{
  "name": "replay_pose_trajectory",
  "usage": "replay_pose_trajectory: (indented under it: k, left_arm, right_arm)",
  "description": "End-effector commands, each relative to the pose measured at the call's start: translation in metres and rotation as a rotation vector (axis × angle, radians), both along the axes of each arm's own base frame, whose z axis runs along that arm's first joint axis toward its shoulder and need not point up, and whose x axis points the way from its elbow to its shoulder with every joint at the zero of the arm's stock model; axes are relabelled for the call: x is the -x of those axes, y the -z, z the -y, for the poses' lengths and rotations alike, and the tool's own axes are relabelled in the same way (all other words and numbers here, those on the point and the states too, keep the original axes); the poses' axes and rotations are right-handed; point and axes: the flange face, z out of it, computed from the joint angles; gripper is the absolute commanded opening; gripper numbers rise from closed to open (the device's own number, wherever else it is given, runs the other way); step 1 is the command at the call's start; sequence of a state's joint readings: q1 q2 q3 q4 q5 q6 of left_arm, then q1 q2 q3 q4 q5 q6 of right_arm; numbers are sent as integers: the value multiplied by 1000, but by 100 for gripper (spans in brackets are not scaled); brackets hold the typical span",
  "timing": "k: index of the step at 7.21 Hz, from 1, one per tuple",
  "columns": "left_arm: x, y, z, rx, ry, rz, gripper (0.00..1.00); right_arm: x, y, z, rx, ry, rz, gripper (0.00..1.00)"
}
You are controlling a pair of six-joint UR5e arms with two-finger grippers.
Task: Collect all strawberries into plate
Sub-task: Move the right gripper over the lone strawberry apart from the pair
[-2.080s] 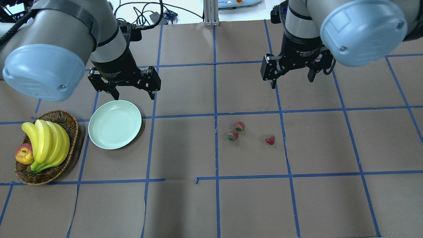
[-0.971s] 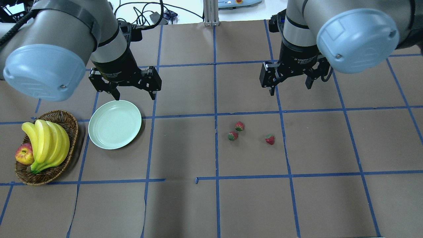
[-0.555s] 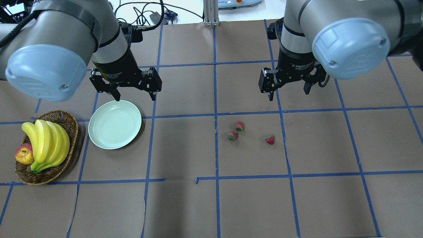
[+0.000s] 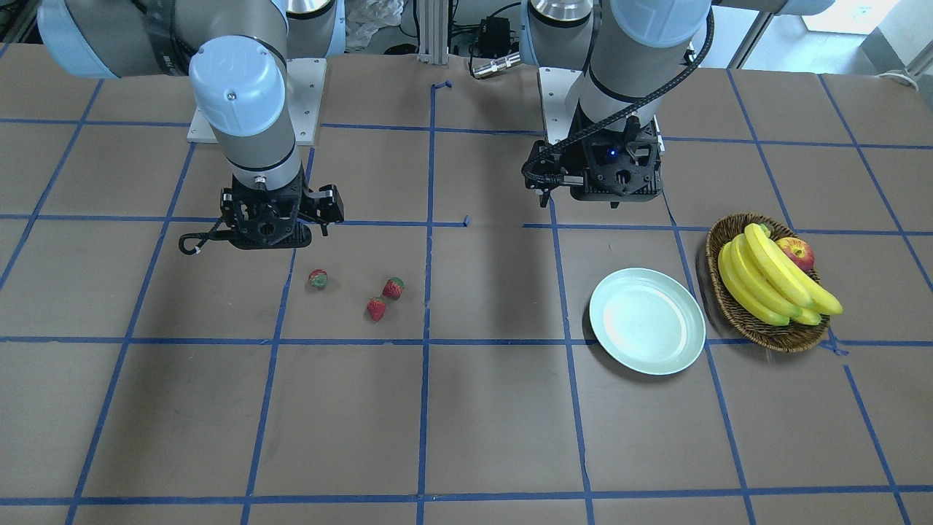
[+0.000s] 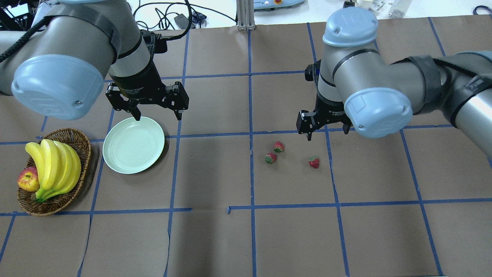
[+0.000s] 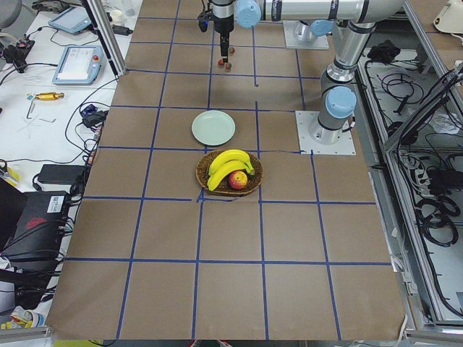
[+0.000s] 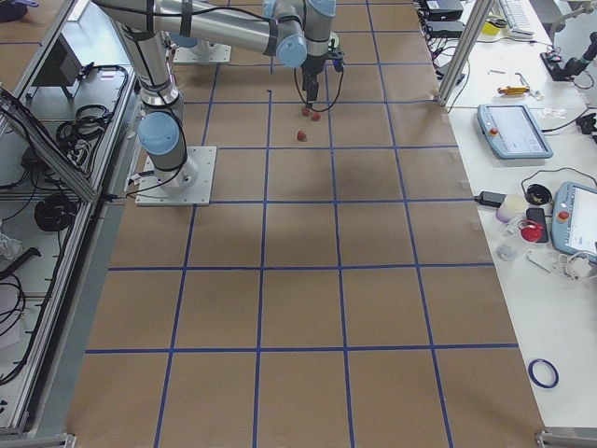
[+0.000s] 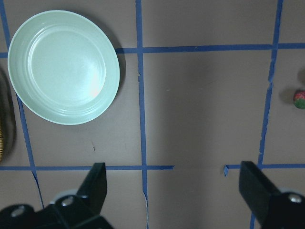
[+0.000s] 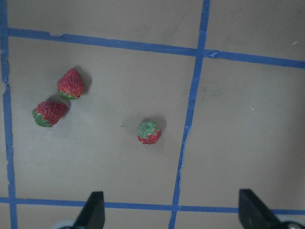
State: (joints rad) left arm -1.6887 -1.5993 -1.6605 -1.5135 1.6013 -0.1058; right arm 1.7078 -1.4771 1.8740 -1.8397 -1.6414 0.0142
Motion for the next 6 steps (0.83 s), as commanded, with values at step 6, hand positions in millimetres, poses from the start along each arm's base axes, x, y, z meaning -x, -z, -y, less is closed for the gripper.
replay_pose_trajectory:
  k: [6]
  left_arm:
    - [16,-2,-4,4,55,0,100]
  right_arm:
    - [-3,108,-15,-62,-213,78,100]
